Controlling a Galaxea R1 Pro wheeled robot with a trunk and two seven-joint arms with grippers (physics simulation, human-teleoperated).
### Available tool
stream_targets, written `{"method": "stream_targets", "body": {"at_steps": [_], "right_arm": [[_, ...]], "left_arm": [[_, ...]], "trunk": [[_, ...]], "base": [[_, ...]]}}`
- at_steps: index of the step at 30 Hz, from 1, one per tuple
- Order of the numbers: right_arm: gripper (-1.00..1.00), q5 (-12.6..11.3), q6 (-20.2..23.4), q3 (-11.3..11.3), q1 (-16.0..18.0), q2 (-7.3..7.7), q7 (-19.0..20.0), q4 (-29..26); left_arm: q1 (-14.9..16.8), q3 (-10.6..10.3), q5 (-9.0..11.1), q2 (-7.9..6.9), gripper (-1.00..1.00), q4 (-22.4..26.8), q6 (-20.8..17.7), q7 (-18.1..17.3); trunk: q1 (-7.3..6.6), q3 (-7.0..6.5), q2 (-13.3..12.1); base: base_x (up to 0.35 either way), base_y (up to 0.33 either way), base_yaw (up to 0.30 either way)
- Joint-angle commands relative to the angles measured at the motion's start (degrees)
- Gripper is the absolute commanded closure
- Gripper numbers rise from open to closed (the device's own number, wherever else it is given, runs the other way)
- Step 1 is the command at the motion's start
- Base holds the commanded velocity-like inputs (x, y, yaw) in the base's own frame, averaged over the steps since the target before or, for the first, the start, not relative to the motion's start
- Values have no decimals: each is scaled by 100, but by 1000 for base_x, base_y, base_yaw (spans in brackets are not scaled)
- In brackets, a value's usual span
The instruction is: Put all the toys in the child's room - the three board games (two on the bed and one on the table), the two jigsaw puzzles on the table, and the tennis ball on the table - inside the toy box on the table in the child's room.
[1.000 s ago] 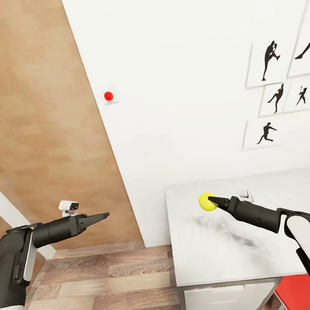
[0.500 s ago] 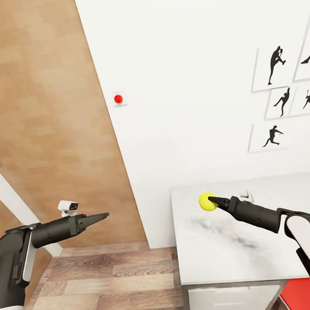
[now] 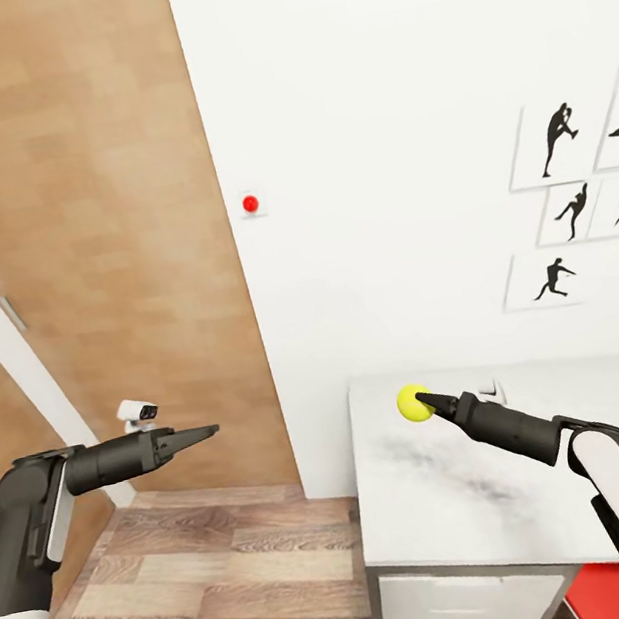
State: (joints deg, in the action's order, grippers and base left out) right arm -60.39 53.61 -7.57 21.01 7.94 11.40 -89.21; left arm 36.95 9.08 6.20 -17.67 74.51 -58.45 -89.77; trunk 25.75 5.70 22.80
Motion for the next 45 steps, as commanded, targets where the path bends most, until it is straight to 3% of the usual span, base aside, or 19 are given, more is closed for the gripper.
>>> {"method": "stream_targets", "body": {"at_steps": [1, 6, 9, 12, 20, 37, 45], "right_arm": [[100, 52, 26, -7, 6, -1, 61, 0], [100, 54, 25, -10, 8, 1, 61, 0], [100, 81, 27, -8, 30, -97, 55, 9], [100, 84, 27, -8, 29, -104, 53, 11], [100, 277, 27, -7, -22, -33, 35, 53], [100, 283, 35, -8, -27, -22, 53, 62], [100, 279, 36, -8, -27, -21, 63, 62]], "left_arm": [[6, -2, -5, -2, -100, 1, -61, -24], [5, -3, -5, 0, -100, 2, -61, -24], [-22, 16, -5, 62, -100, -69, -70, -24], [-23, 24, -5, 64, -100, -71, -70, -24], [-30, 124, -5, 59, -100, -127, -61, -24], [-30, 129, -5, 53, -100, -130, -61, -24], [-31, 129, -5, 53, -100, -130, -61, -24]], "trunk": [[4, 6, 12], [4, -4, 12], [4, -4, 12], [4, -4, 12], [4, -4, 12], [4, -4, 12], [4, -4, 12]], "base": [[-34, -167, 76], [-24, -149, 26], [0, 0, 0], [0, 0, 0], [0, -17, 0], [0, -102, -4], [0, -6, -197]]}}
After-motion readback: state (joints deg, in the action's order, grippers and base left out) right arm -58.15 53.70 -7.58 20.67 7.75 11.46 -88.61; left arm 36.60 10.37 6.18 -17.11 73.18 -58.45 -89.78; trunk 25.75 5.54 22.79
